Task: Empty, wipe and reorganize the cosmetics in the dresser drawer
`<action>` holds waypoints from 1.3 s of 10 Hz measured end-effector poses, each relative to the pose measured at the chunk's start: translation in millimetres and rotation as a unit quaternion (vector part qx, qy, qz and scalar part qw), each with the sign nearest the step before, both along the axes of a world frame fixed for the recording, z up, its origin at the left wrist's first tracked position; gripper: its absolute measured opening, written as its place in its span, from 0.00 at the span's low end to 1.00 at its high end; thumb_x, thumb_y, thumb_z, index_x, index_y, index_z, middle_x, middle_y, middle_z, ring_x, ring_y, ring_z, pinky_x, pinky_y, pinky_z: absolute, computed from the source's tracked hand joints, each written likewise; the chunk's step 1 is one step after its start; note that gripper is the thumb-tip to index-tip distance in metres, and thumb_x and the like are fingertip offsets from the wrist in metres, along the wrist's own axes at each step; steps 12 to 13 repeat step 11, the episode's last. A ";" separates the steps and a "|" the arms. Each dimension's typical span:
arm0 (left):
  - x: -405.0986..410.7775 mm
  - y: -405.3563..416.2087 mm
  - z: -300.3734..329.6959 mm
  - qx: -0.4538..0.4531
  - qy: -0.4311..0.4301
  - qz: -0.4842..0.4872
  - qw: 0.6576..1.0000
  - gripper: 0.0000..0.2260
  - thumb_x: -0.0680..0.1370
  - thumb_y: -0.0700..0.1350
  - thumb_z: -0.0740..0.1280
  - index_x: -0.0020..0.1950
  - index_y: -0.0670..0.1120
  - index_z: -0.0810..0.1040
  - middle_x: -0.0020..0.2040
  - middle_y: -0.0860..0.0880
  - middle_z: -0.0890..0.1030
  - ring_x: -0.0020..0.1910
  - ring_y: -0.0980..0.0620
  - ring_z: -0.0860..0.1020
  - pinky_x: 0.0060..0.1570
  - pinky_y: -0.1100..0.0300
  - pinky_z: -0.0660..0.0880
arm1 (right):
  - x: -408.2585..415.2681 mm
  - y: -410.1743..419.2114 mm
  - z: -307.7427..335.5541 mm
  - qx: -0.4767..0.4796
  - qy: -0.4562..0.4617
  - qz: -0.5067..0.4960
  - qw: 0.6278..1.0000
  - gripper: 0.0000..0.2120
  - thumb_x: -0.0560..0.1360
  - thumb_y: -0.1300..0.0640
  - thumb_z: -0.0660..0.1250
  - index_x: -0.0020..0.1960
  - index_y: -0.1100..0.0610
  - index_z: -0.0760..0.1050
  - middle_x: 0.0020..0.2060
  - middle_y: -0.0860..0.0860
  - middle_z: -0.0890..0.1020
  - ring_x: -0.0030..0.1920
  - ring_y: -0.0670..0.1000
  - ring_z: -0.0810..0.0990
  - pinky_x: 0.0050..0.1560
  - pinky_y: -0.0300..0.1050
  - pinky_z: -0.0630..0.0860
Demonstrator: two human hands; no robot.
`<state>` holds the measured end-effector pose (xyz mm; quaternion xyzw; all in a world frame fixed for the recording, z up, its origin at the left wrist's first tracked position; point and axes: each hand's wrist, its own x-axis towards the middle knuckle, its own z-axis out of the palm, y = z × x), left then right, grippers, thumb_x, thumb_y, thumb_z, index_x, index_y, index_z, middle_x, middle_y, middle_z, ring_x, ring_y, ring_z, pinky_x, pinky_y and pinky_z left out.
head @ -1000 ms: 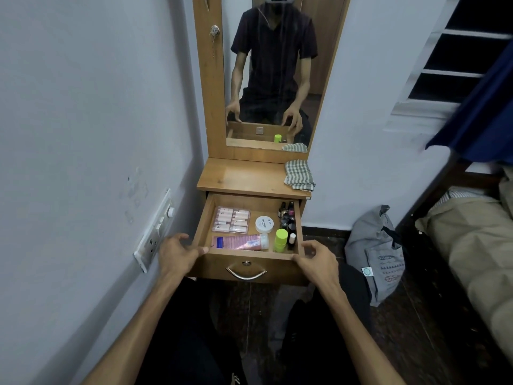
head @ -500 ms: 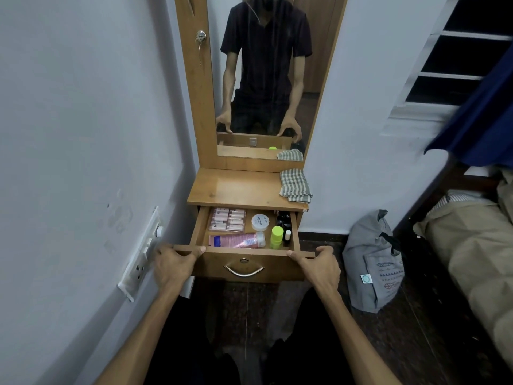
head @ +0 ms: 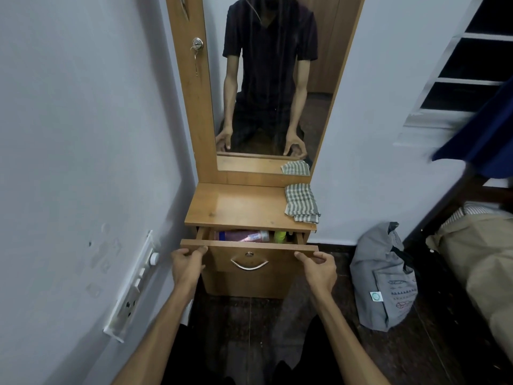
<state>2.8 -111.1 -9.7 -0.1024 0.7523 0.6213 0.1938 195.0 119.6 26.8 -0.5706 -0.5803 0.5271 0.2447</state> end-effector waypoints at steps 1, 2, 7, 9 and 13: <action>14.4 16.0 34.9 0.048 -0.004 -0.006 0.999 0.24 0.75 0.40 0.71 0.68 0.40 0.66 0.59 0.43 0.77 0.52 0.48 0.80 0.59 0.46 0.79 | -13.6 2.3 -9.6 -0.027 0.024 -0.003 0.999 0.20 0.70 0.56 0.80 0.59 0.53 0.77 0.52 0.51 0.84 0.53 0.52 0.83 0.54 0.48 0.79; 5.5 26.9 36.3 0.066 -0.015 -0.024 0.997 0.29 0.76 0.35 0.69 0.74 0.42 0.62 0.64 0.43 0.73 0.55 0.46 0.78 0.64 0.45 0.76 | -25.5 5.0 -13.7 -0.038 0.042 0.015 0.998 0.21 0.72 0.59 0.77 0.64 0.55 0.77 0.59 0.53 0.84 0.58 0.53 0.83 0.61 0.49 0.79; -12.0 55.2 28.9 0.102 -0.016 -0.058 0.993 0.30 0.65 0.39 0.71 0.67 0.47 0.73 0.62 0.44 0.79 0.63 0.43 0.77 0.68 0.44 0.72 | -55.3 12.6 -13.3 -0.066 0.094 -0.010 0.993 0.22 0.72 0.69 0.72 0.64 0.57 0.75 0.60 0.55 0.84 0.57 0.53 0.82 0.53 0.41 0.71; -8.3 43.1 33.1 0.067 -0.028 -0.099 0.992 0.43 0.67 0.44 0.73 0.80 0.52 0.61 0.71 0.53 0.73 0.70 0.45 0.72 0.70 0.41 0.70 | -50.0 3.5 -14.0 -0.035 0.044 0.118 0.991 0.25 0.72 0.63 0.74 0.68 0.52 0.75 0.66 0.52 0.79 0.68 0.52 0.76 0.66 0.47 0.74; 20.7 43.6 50.4 0.005 0.055 -0.064 0.996 0.13 0.77 0.40 0.68 0.62 0.46 0.80 0.54 0.47 0.83 0.51 0.48 0.82 0.57 0.47 0.80 | -55.6 -18.6 4.3 0.035 0.067 0.170 0.982 0.08 0.75 0.60 0.74 0.46 0.47 0.85 0.45 0.47 0.88 0.52 0.48 0.85 0.59 0.52 0.83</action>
